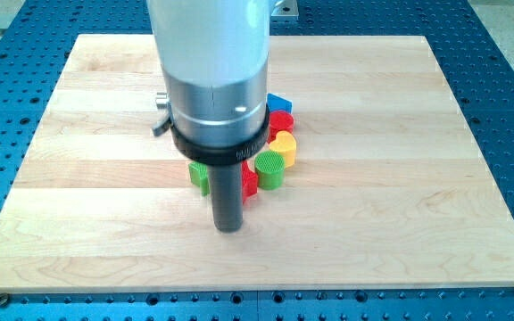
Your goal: Align the green star and hexagon below the cube
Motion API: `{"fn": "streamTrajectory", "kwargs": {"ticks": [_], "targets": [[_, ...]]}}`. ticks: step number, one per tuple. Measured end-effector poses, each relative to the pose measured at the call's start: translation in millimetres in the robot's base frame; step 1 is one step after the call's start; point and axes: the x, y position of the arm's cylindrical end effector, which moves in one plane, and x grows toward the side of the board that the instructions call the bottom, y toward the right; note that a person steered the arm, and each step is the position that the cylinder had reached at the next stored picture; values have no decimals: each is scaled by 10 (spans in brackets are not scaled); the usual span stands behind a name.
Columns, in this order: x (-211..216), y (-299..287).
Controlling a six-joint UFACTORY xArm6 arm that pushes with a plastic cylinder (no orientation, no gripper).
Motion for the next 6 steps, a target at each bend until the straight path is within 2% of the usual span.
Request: {"fn": "streamTrajectory", "kwargs": {"ticks": [1,2,3,5,6], "targets": [[-154,236],[-28,237],[105,-131],[-293,-99],[-168,-147]]}}
